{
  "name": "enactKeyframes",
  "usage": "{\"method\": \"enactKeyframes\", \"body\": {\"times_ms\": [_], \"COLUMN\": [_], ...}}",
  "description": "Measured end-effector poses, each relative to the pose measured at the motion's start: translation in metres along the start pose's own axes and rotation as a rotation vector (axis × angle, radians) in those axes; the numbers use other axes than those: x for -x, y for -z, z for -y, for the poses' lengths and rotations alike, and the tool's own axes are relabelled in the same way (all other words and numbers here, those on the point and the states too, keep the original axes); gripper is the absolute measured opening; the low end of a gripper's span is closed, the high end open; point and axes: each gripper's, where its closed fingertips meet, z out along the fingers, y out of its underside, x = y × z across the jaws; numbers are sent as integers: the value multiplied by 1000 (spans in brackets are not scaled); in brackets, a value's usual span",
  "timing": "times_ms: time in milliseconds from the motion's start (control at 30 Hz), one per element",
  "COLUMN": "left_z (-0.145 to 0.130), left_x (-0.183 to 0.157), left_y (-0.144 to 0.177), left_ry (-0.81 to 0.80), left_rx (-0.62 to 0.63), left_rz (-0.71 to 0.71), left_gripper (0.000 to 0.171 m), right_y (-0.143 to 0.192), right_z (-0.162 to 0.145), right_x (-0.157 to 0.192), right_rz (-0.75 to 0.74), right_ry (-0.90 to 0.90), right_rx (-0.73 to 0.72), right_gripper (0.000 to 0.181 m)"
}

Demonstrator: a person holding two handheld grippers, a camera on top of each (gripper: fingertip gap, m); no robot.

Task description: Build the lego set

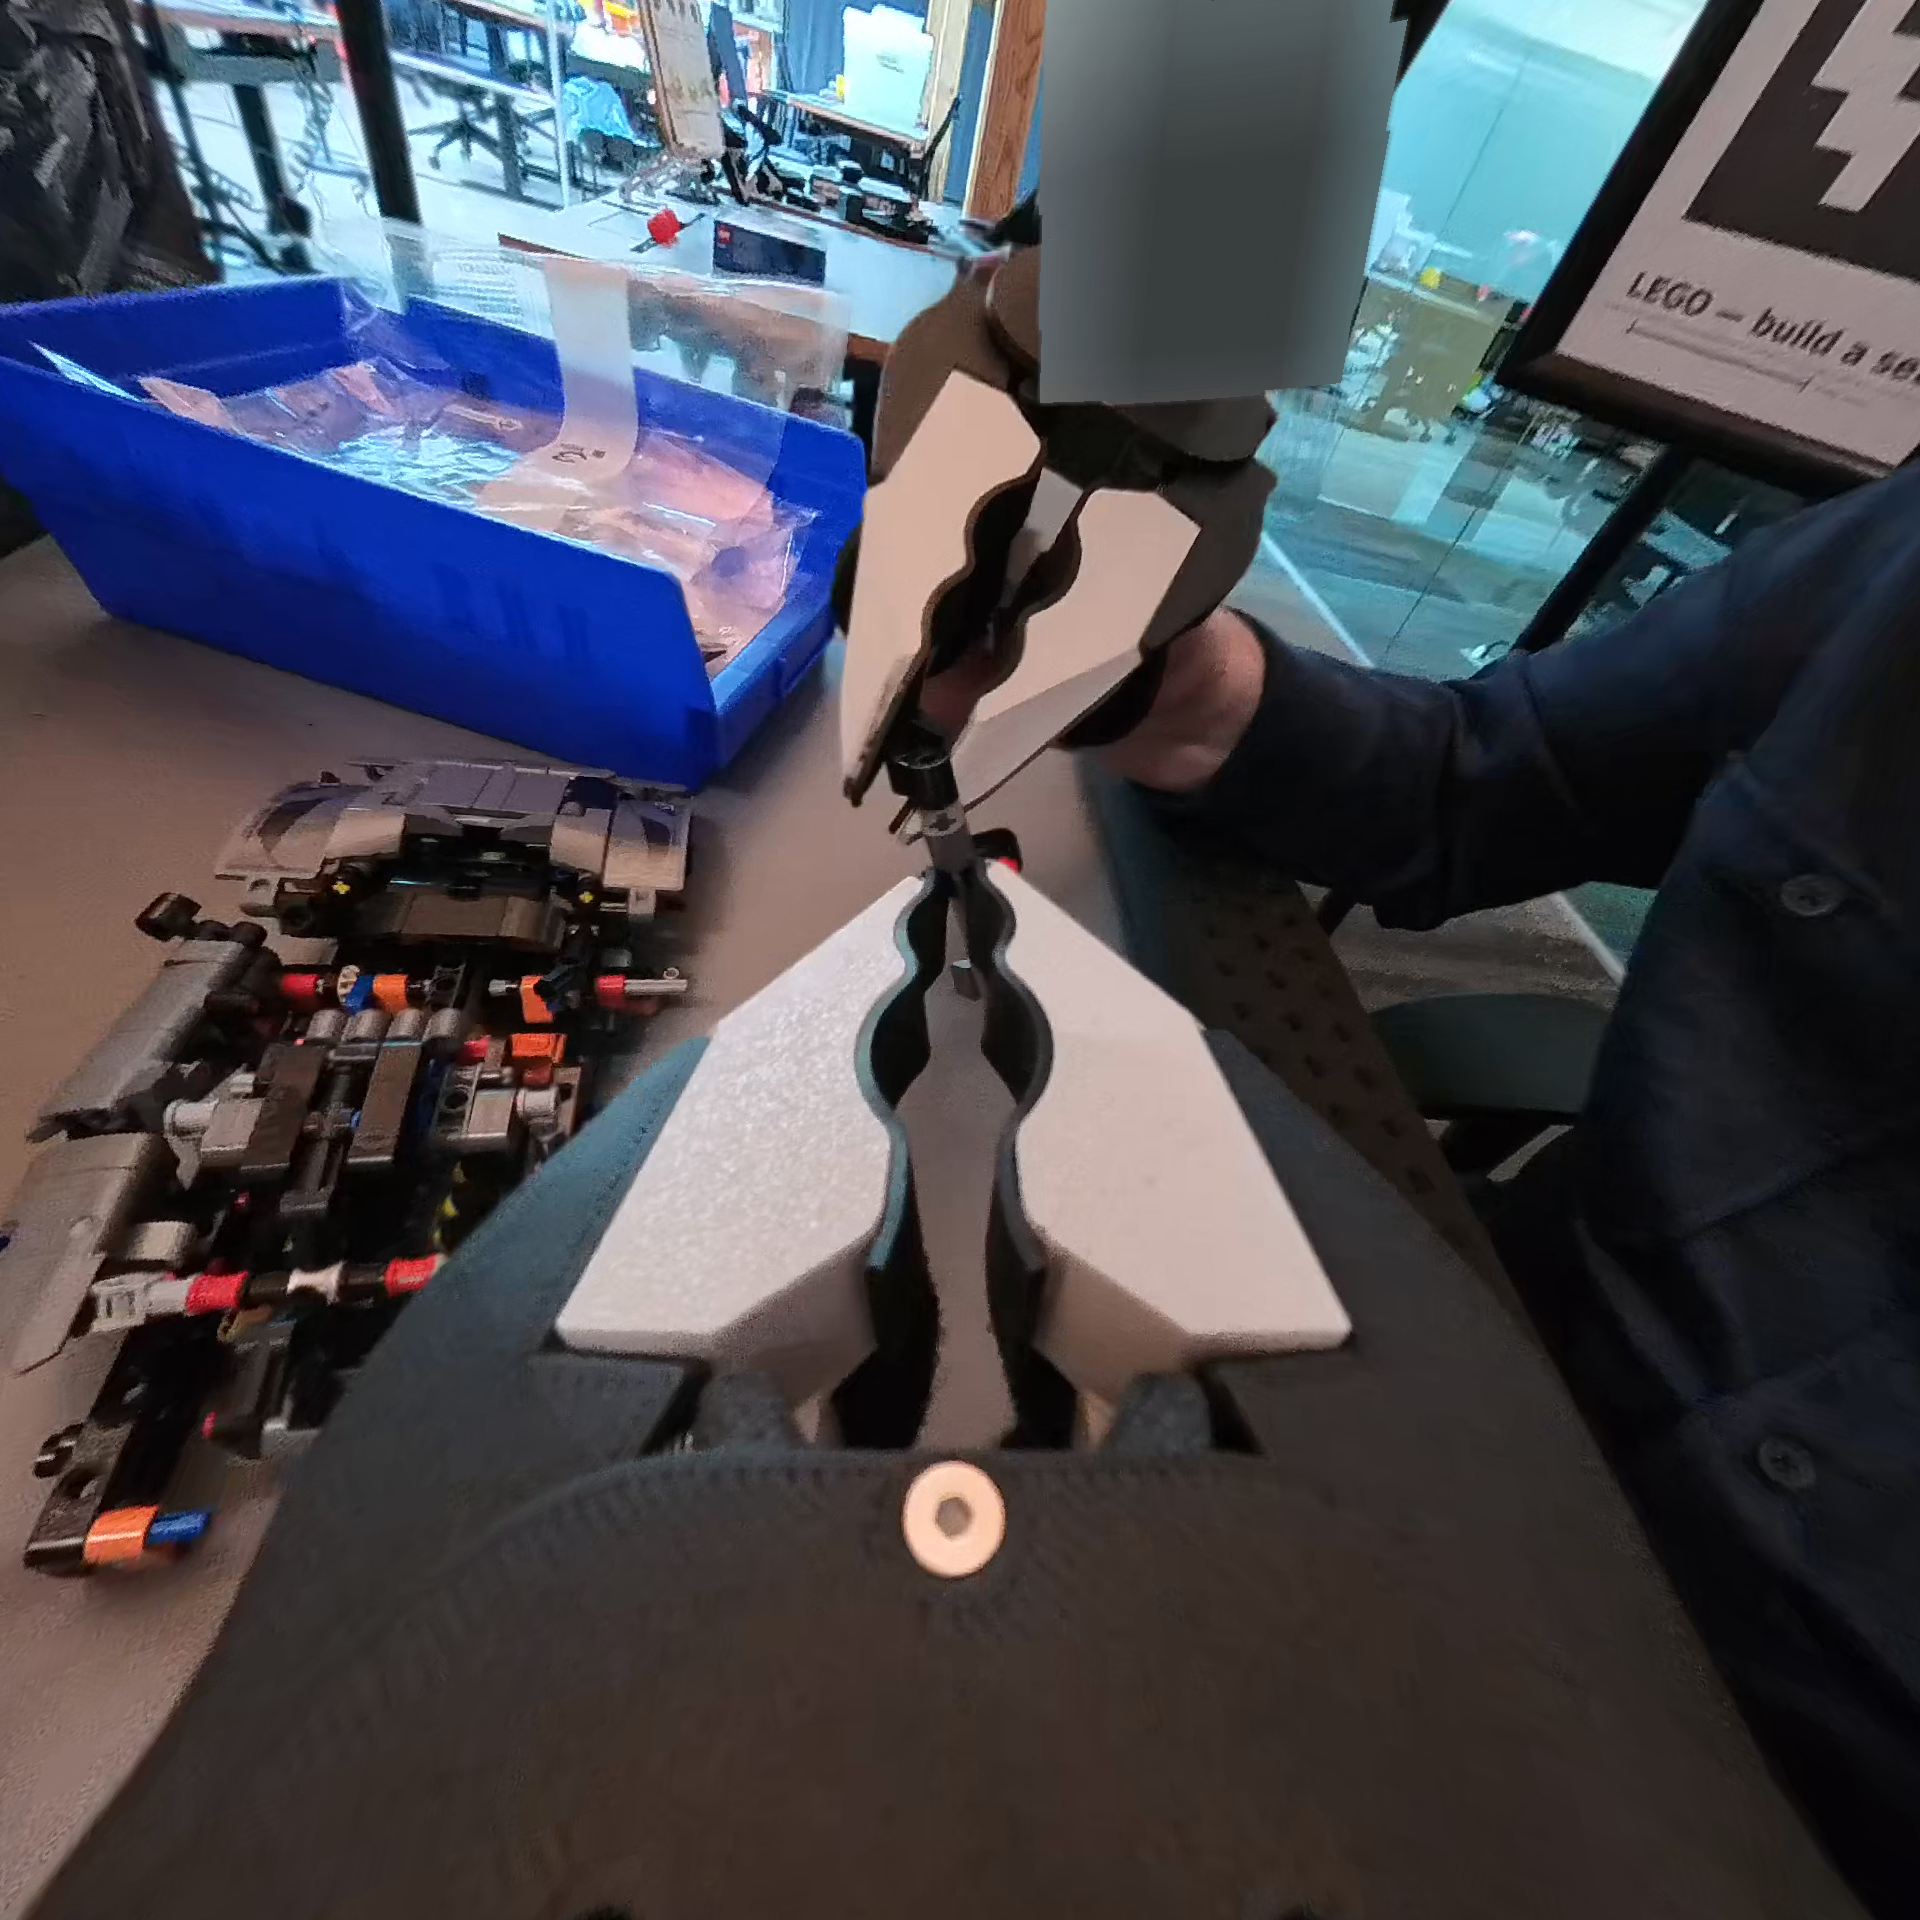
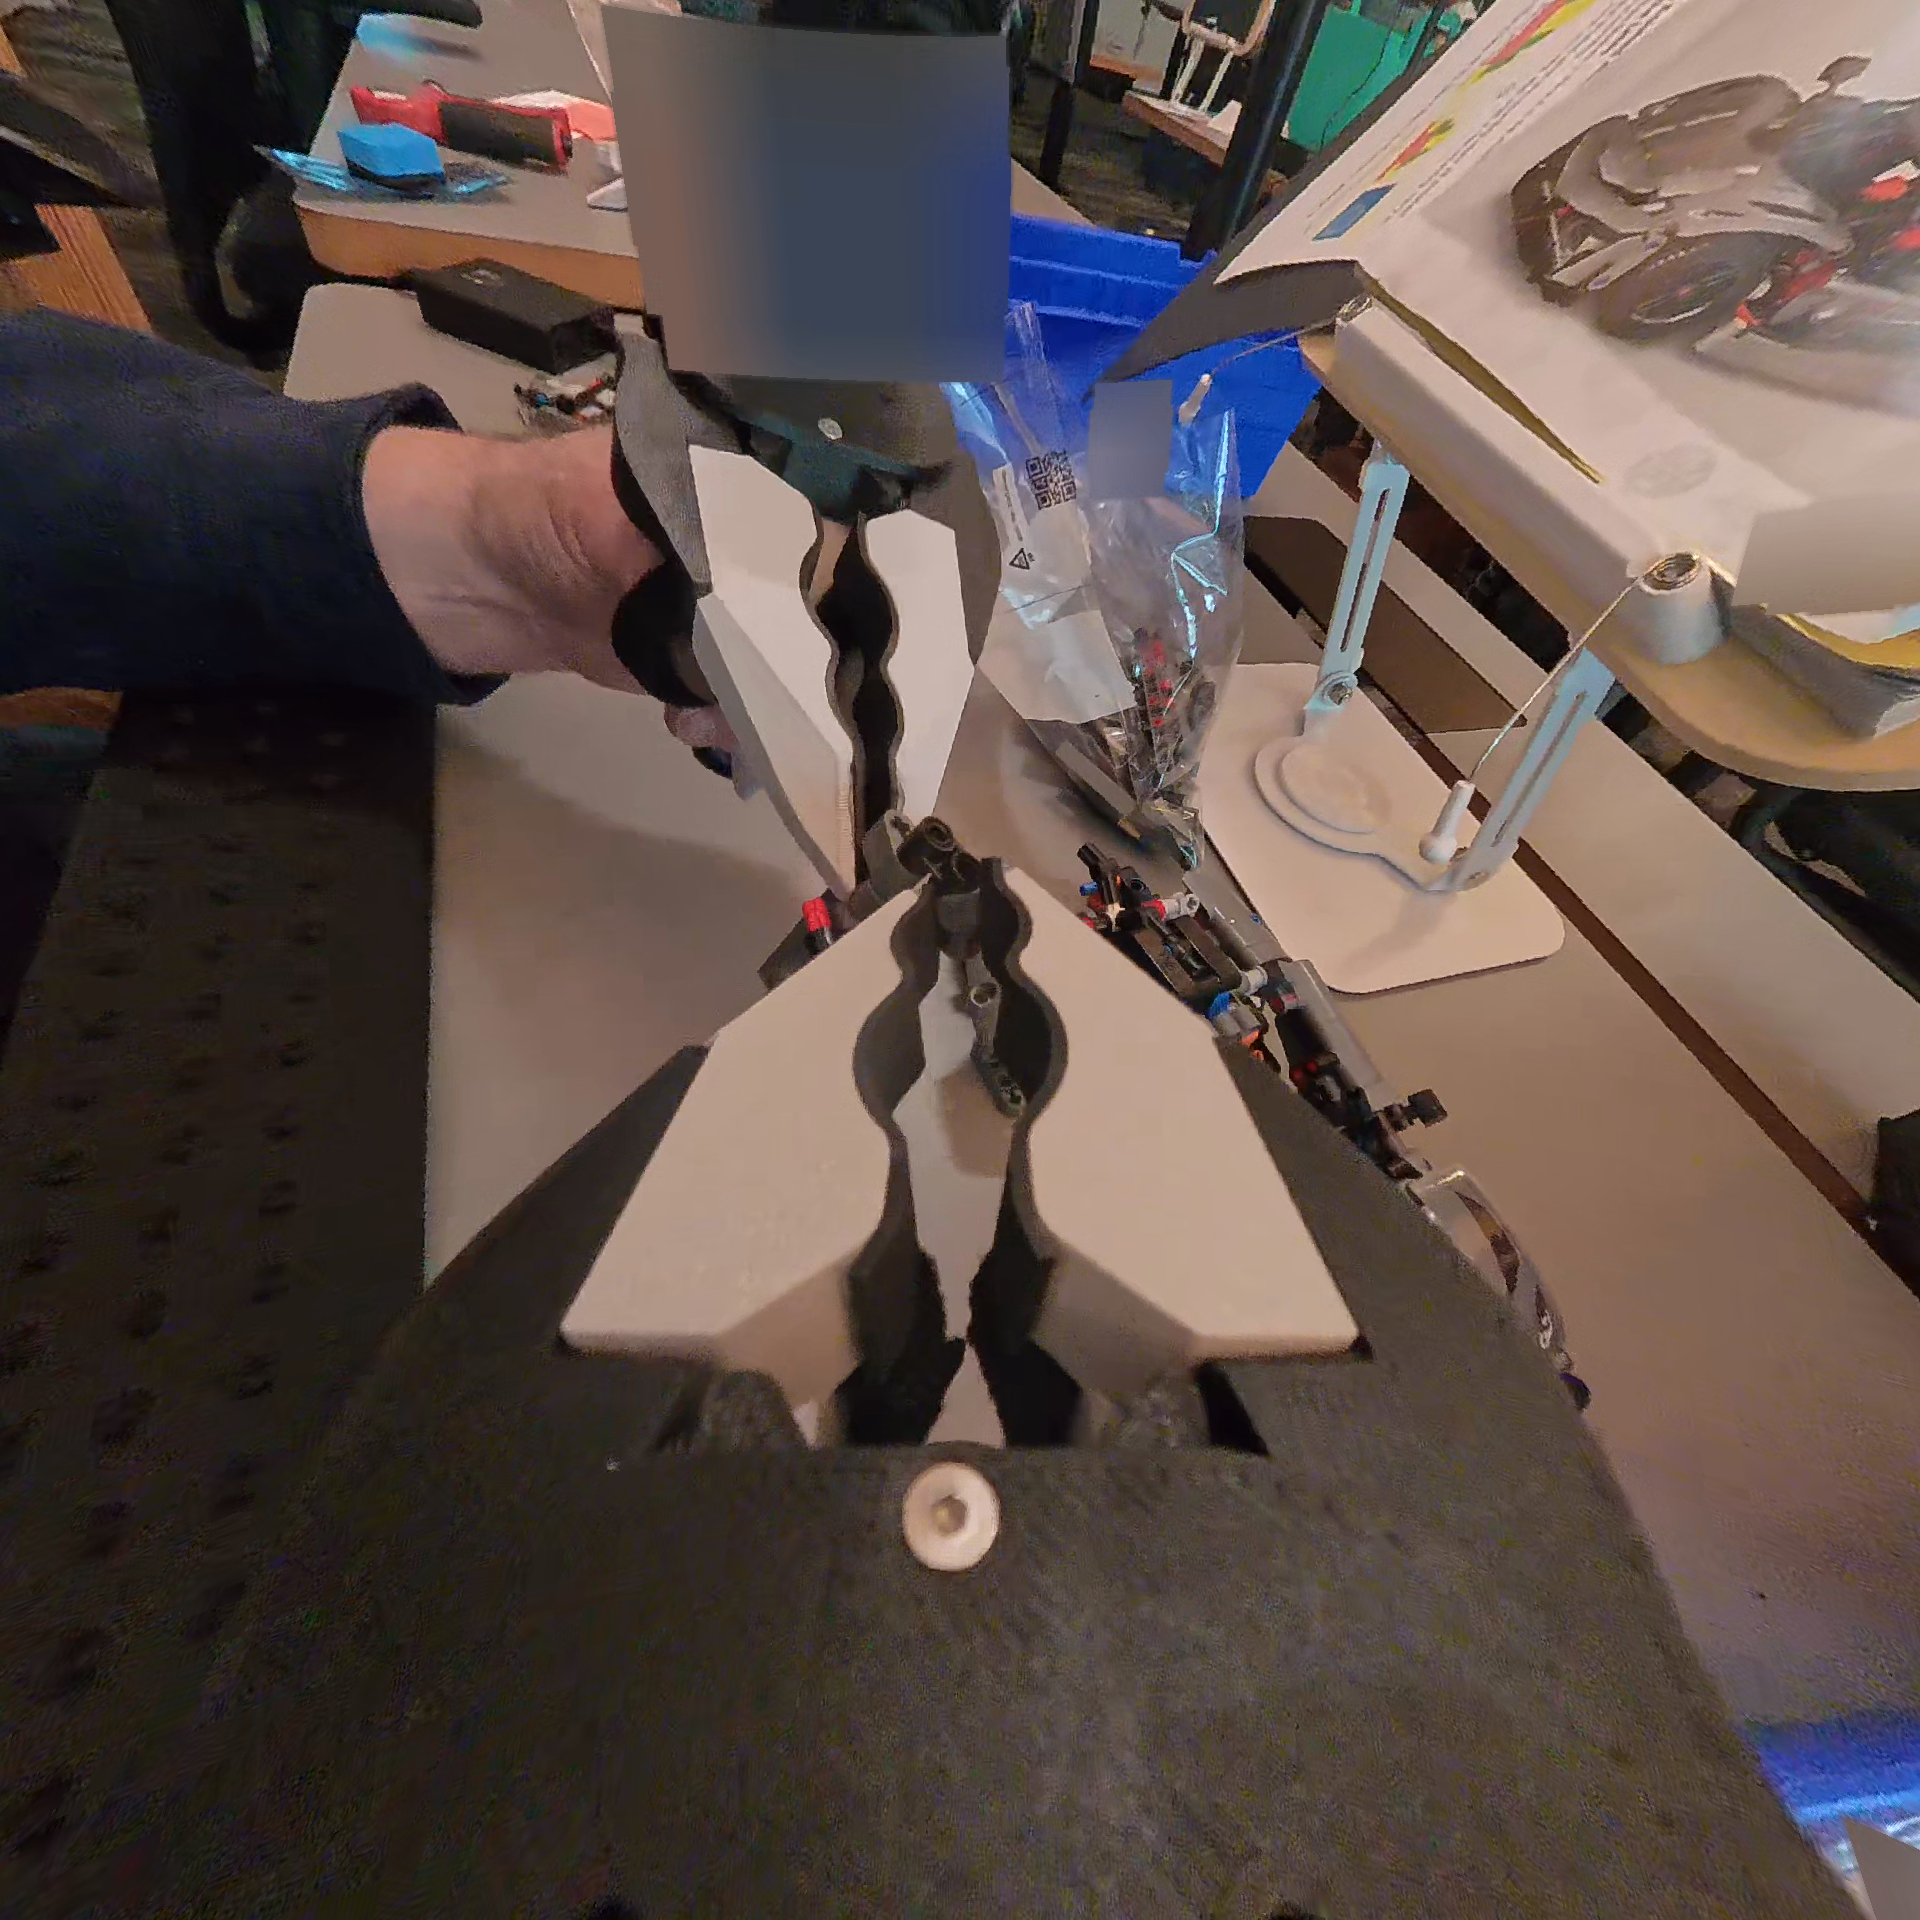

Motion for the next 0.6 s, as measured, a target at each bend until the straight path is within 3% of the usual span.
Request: {"method": "enactKeyframes", "body": {"times_ms": [167, 433, 533, 600], "left_z": [2, -13, -43, -37], "left_x": [1, -3, 10, 11], "left_y": [3, 10, 7, 4], "left_ry": [-8, -293, -307, -301], "left_rx": [-2, 222, 374, 337], "left_rz": [6, 136, 181, 187], "left_gripper": [1, 0, 0, 0], "right_y": [-1, 1, 12, 12], "right_z": [2, 11, 20, 17], "right_x": [0, 18, 12, 12], "right_rz": [39, 228, 188, 184], "right_ry": [-98, -229, -210, -200], "right_rx": [-25, -78, -113, -105], "right_gripper": [5, 5, 5, 5]}}
